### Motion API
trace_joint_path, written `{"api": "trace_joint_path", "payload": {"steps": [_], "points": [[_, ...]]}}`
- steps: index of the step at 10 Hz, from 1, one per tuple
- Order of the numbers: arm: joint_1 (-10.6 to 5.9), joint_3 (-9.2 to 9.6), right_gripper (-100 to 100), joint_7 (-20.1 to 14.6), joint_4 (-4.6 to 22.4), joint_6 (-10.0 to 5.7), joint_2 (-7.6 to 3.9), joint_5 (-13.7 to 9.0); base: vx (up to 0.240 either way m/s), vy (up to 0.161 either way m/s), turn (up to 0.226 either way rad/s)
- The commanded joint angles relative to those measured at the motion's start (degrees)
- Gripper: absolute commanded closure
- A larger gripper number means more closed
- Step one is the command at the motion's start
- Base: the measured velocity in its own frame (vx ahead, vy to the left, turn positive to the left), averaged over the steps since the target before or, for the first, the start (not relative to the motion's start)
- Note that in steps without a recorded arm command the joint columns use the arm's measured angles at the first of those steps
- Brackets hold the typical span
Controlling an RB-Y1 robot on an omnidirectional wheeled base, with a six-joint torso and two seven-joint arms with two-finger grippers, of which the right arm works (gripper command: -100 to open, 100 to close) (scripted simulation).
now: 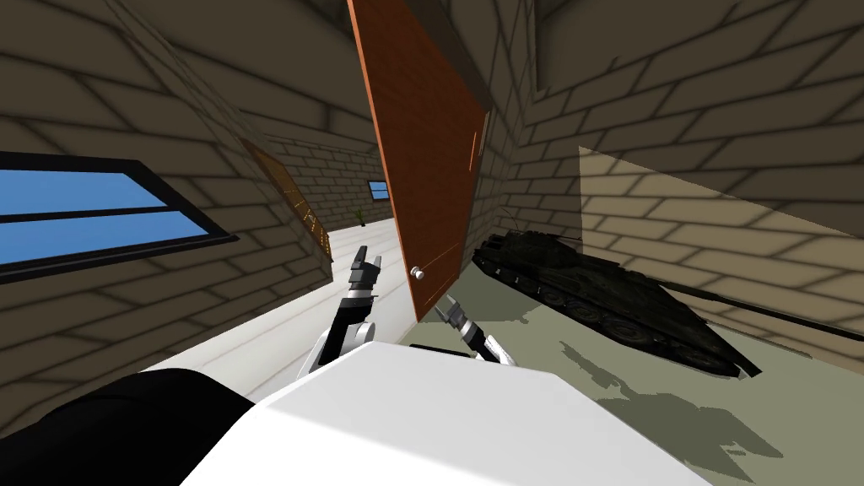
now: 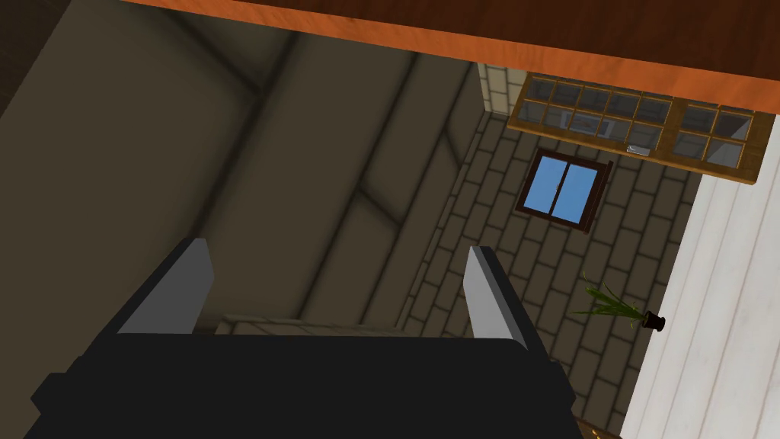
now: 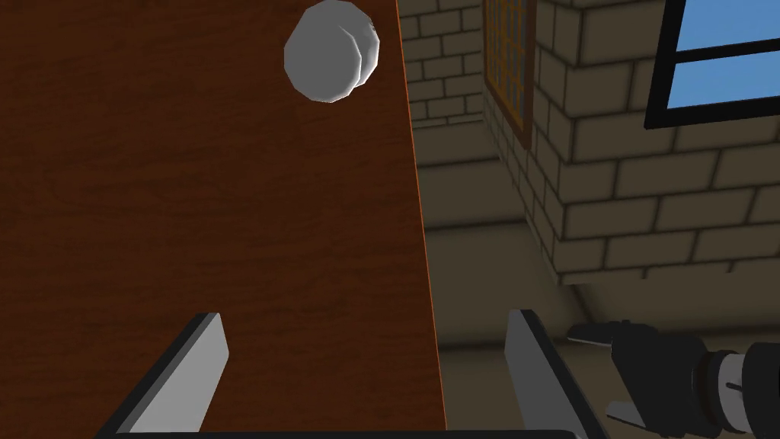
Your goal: Pull the door open
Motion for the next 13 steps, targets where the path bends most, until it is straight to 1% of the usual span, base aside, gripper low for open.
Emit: {"api": "trace_joint_path", "payload": {"steps": [1,3,4,6,8,9,10,11,12,13], "points": [[-0.80,0.72,-100,1.3,1.8,-0.76,-0.06,1.2,0.157,0.108,-0.152],[-1.81,1.40,-100,2.7,4.2,-1.73,-0.05,2.4,0.161,0.126,-0.100],[-2.07,1.57,-100,3.1,4.7,-1.97,-0.04,2.7,0.121,0.089,-0.091],[-2.82,2.07,-100,4.2,6.5,-2.69,-0.02,3.6,0.109,0.045,-0.098],[-3.84,2.76,-100,5.6,8.9,-3.67,0.01,4.8,0.164,0.054,-0.131],[-4.09,2.92,-100,6.0,9.4,-3.90,0.02,5.1,0.153,0.057,-0.077],[-3.74,2.80,-100,5.7,8.9,-3.73,0.01,4.9,0.061,0.026,-0.007],[-4.00,2.32,-100,6.1,9.7,-4.14,-0.66,3.7,-0.118,-0.002,0.124],[-4.05,2.18,-100,6.2,9.9,-4.23,-0.86,3.3,-0.206,0.034,0.097],[-4.16,1.87,-100,6.3,10.3,-4.42,-1.30,2.6,-0.196,0.061,0.089]]}}
